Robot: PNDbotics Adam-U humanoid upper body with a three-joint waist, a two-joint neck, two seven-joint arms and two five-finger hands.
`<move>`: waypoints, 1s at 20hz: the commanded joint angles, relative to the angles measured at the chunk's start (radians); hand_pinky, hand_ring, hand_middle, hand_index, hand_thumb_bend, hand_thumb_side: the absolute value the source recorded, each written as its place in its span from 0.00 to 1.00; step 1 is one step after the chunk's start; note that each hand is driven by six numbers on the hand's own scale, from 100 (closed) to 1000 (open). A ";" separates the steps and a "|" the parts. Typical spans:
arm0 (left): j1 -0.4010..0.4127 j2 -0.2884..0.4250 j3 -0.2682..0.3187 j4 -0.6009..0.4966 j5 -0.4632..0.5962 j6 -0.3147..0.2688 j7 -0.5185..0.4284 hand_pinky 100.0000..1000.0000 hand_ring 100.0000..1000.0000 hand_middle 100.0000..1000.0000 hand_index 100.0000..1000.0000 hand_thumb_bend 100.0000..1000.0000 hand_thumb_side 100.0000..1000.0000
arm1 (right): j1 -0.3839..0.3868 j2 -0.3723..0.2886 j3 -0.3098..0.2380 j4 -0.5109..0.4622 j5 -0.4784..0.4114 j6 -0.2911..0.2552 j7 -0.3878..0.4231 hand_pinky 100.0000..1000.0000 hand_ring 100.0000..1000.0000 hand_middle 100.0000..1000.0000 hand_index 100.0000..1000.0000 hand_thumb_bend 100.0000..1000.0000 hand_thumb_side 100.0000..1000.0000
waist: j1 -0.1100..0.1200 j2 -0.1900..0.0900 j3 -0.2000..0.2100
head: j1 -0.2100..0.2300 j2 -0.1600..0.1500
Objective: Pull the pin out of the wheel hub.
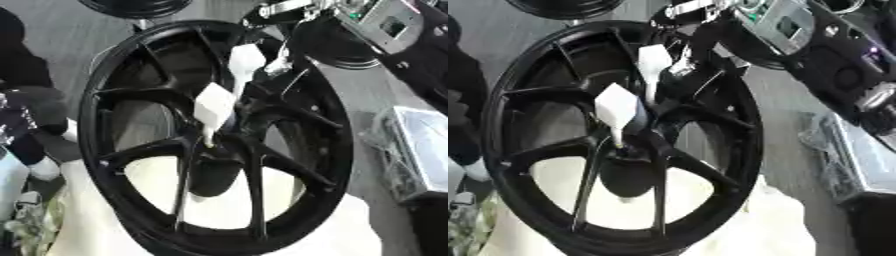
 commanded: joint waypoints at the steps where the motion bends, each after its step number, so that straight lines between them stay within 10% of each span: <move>1: -0.005 0.023 0.005 -0.010 -0.008 -0.001 -0.005 0.85 0.81 0.77 0.74 0.05 0.90 | -0.024 -0.015 -0.009 0.002 -0.005 0.001 0.006 0.98 0.85 0.70 0.86 0.37 0.26 | 0.007 -0.016 0.000 | -0.001 -0.002; 20: -0.002 0.025 0.001 -0.008 -0.016 -0.003 -0.018 0.85 0.81 0.77 0.74 0.05 0.90 | -0.030 -0.008 -0.013 0.029 0.017 0.019 0.001 0.88 0.68 0.51 0.71 0.38 0.24 | 0.004 -0.016 -0.005 | 0.001 -0.001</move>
